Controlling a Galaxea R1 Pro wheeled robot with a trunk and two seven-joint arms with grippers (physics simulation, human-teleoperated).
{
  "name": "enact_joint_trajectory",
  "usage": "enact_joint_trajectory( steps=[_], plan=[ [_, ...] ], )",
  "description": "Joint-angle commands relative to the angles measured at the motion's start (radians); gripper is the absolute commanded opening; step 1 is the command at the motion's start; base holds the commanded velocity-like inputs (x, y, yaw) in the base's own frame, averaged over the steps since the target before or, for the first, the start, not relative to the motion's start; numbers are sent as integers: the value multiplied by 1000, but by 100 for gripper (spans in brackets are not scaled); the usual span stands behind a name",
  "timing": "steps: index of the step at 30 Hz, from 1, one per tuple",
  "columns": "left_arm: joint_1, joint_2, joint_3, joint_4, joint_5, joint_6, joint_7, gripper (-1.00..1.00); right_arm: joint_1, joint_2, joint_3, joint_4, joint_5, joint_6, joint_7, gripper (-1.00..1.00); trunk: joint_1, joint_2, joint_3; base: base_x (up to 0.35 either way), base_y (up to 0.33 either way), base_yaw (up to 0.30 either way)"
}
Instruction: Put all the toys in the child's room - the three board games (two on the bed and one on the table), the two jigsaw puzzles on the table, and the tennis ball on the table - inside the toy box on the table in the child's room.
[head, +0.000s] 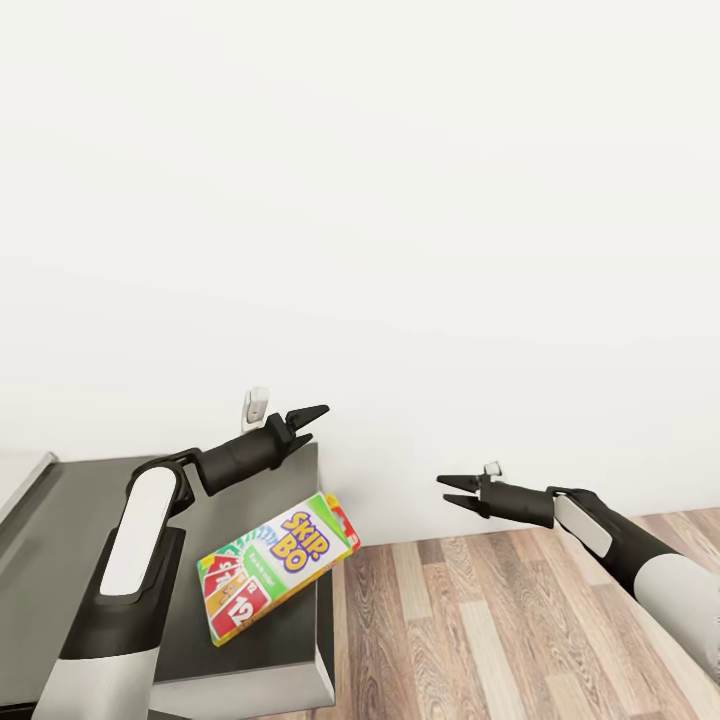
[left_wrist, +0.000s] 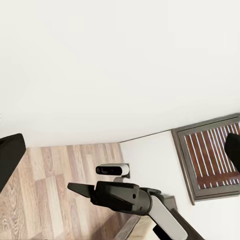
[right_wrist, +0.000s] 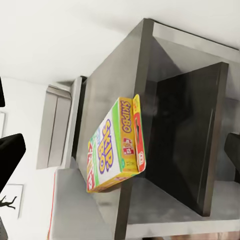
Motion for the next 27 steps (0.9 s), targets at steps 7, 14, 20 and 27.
enact_joint_trajectory(
  steps=[7,14,20,27],
  plan=[
    [-1,-1,2,0,11,6,10,100,-1,5,7,0,-9,6,0,100,27,-50,-23,0,0,0],
    [-1,-2,2,0,11,6,10,100,-1,7,8,0,-9,5,0,100,54,-99,-45,0,0,0],
    [-1,-2,2,0,11,6,10,100,-1,8,8,0,-9,5,0,100,77,-141,-64,0,0,0],
    [-1,-2,2,0,11,6,10,100,-1,9,8,0,-9,5,0,100,104,-190,-86,0,0,0]
  ],
)
